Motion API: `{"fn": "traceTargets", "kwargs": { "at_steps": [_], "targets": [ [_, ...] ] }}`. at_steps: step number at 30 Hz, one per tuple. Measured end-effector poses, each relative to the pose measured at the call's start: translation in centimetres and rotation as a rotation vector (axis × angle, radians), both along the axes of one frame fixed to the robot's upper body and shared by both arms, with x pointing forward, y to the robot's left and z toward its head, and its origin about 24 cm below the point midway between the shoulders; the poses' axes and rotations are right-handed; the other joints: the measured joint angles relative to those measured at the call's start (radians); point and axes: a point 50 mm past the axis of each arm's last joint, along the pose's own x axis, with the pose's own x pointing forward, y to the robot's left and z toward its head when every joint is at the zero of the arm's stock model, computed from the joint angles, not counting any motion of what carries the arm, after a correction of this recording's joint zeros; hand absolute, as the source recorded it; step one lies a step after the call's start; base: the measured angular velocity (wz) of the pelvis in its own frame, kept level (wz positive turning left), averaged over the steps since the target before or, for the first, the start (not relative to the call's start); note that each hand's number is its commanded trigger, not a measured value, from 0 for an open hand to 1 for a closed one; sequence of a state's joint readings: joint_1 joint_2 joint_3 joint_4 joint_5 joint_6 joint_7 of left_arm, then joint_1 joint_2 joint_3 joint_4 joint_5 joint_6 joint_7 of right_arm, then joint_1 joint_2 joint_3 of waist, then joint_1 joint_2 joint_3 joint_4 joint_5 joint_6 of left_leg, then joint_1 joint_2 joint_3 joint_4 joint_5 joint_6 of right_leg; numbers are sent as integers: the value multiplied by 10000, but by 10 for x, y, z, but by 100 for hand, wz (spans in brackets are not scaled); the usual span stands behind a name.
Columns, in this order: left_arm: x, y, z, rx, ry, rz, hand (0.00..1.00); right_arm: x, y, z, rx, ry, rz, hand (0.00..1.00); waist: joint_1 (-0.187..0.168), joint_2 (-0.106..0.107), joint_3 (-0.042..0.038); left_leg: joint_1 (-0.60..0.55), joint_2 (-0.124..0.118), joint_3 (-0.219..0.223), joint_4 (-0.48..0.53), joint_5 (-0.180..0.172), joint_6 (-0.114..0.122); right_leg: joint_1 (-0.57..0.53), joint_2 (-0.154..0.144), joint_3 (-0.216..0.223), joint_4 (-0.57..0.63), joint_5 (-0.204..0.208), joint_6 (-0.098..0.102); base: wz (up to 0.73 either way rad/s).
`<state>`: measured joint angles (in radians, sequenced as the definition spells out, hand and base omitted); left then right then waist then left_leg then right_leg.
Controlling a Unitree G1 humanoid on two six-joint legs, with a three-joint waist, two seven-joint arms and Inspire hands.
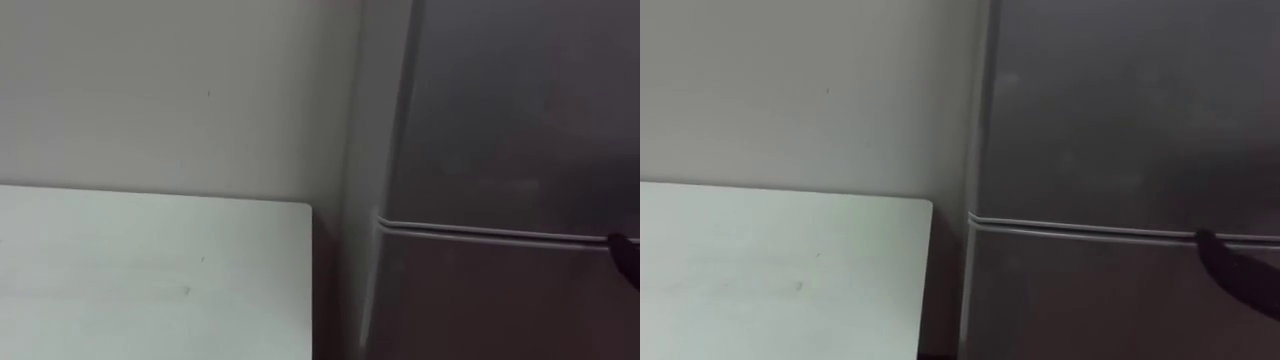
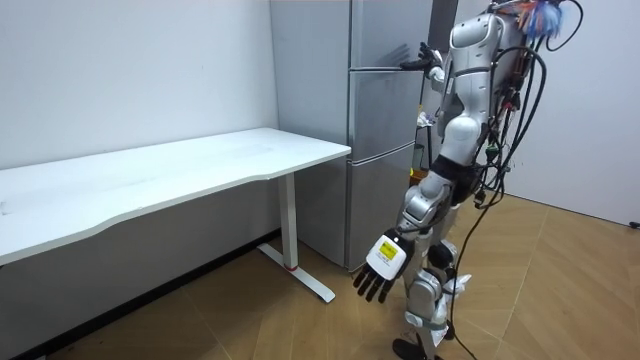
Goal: Put the bottle in the upper fridge
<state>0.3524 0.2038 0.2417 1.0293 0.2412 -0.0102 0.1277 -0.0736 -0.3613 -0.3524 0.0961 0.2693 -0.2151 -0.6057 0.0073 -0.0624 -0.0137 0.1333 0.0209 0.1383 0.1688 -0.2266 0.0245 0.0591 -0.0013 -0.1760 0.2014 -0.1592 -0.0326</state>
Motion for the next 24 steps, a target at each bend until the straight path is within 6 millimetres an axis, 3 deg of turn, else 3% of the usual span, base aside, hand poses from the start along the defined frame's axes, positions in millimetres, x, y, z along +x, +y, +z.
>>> {"fn": "traceTargets", "kwargs": {
  "at_steps": [4,6,10,13,18,20,24],
  "targets": [
    [-11,2,2,88,154,151,0,-19,-34,6,1320,-813,-1374,0,-289,97,-6,4,2,2,4,3,0,69,10,-6,-17,-2,1,1],
    [-9,4,4,206,-16,209,0,-30,-47,-2,1826,-727,-1986,0,-420,51,16,-12,6,-4,-1,3,-1,145,25,-48,-167,-1,0,8],
    [-6,6,5,267,-177,226,0,-53,-68,-41,3282,525,-3279,0,-573,99,85,-20,5,29,0,0,-3,98,27,-7,-144,-36,11,1],
    [0,5,6,305,-346,153,0,-75,-75,-70,3775,1941,-4004,0,-604,130,75,-46,11,41,-35,-13,-8,-69,37,76,-83,-83,17,-4],
    [0,3,6,554,-379,290,0,-116,-75,-117,4834,3757,-5177,0,-611,268,58,-4,31,138,-70,-12,-12,-38,52,102,-96,-70,-3,-3],
    [0,2,5,554,-429,438,0,-140,-67,-144,5636,4666,-5850,0,-578,265,57,2,30,138,-79,-16,-17,-49,50,111,-60,-88,-5,0],
    [3,-4,3,461,-506,498,0,-168,-42,-183,6488,6354,-6118,0,-562,335,105,110,29,224,-160,-23,-21,-44,53,181,10,-120,-3,-7]
  ]
}}
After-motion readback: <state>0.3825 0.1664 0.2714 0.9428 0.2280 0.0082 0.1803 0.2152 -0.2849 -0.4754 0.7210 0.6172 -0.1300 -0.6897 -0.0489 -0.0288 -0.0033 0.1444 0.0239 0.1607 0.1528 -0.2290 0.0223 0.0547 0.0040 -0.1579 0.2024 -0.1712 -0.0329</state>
